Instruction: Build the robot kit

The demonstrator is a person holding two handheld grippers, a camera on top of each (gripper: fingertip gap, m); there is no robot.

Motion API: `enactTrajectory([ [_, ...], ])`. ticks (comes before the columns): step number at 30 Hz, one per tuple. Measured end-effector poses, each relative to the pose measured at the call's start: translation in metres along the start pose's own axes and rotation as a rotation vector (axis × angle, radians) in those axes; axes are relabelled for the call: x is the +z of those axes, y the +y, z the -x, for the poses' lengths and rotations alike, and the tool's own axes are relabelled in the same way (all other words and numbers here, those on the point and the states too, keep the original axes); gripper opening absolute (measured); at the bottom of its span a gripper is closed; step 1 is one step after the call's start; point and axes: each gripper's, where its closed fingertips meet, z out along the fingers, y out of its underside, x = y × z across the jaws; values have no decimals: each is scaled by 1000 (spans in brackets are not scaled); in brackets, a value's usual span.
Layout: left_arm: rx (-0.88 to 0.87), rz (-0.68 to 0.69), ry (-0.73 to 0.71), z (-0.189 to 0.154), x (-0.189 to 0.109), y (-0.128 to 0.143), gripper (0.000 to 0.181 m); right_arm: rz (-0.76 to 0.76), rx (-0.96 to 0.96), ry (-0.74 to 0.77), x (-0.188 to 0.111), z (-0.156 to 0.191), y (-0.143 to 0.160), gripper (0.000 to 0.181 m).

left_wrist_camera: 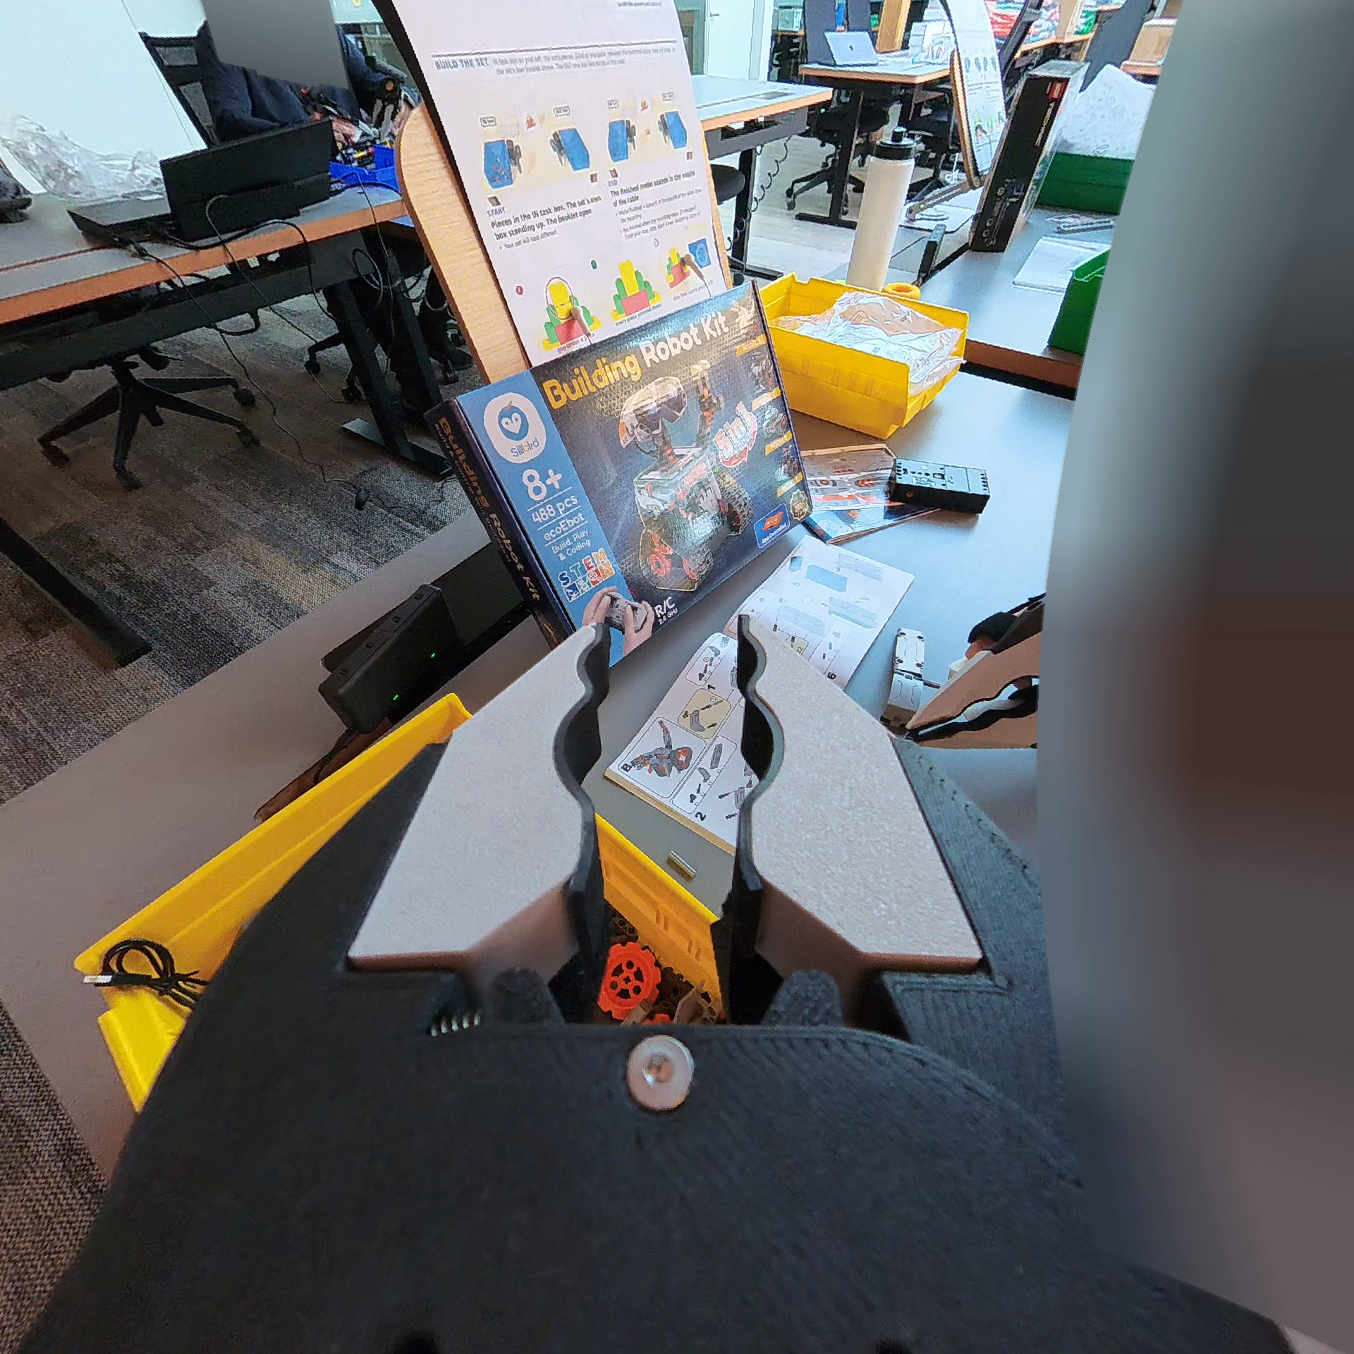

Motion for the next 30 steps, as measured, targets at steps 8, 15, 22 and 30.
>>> enactTrajectory([
  [8, 3, 10, 5, -1, 2, 1, 33, 13, -15, 22, 0, -5, 6, 4],
  [15, 16, -14, 37, -11, 2, -4, 32, -129, 371, 13, -6, -40, 3, 4],
  [22, 41, -287, 122, -51, -15, -51, 34, -702, 1175, -416, -49, -86, -23, 3],
  [30, 20, -55, 237, -109, 31, -4, 36, -552, 939, -307, -34, -63, -23, 3],
])
